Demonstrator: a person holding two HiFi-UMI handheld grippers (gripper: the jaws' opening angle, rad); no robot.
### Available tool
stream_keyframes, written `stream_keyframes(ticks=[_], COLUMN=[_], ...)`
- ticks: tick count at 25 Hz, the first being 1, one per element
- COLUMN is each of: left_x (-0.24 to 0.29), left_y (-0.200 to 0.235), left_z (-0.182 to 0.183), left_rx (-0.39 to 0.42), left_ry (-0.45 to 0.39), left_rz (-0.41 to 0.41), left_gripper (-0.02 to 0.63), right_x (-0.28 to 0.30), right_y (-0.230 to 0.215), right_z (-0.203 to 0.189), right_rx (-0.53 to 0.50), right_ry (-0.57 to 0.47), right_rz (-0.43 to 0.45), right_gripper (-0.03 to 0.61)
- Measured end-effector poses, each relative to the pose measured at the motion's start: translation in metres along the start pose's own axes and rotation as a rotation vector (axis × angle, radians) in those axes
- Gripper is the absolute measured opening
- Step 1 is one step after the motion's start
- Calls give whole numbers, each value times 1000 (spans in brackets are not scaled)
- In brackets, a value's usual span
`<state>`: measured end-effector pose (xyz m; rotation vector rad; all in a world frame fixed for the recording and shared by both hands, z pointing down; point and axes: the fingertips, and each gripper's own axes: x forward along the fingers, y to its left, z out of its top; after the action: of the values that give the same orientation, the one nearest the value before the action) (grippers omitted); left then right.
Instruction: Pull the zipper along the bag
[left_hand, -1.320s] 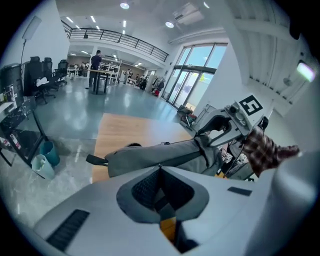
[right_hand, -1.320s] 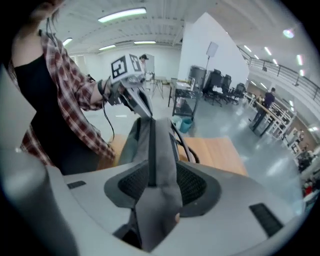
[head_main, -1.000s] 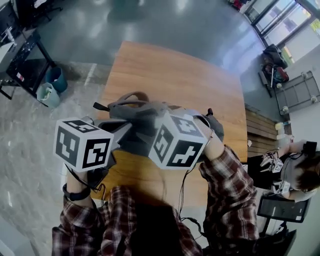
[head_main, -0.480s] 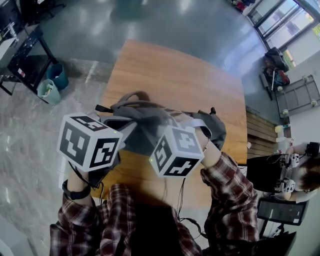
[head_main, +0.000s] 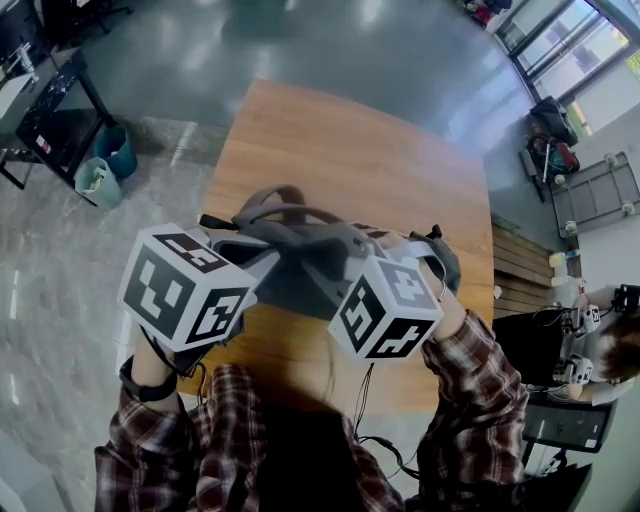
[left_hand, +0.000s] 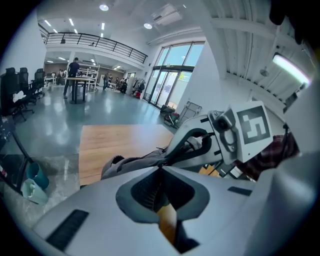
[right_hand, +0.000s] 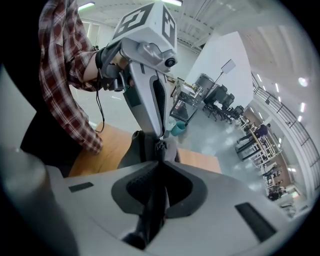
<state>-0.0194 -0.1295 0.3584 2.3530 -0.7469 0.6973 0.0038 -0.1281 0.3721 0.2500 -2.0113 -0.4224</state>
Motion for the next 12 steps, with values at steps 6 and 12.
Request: stream_keyframes(ticks=[6,12], left_x=[5,4], left_y=[-3,11], left_z=[-9,-21], left_rx=[-15,-99], left_ry=[15,-12], left_rz=[-55,-112], left_gripper=[18,20], right_x=[-13,-37], right_y=[8,5], right_z=[-14,-28], right_rx=[22,51], right_ry=[-41,-104], right_rz=[74,156], right_gripper=[37,37])
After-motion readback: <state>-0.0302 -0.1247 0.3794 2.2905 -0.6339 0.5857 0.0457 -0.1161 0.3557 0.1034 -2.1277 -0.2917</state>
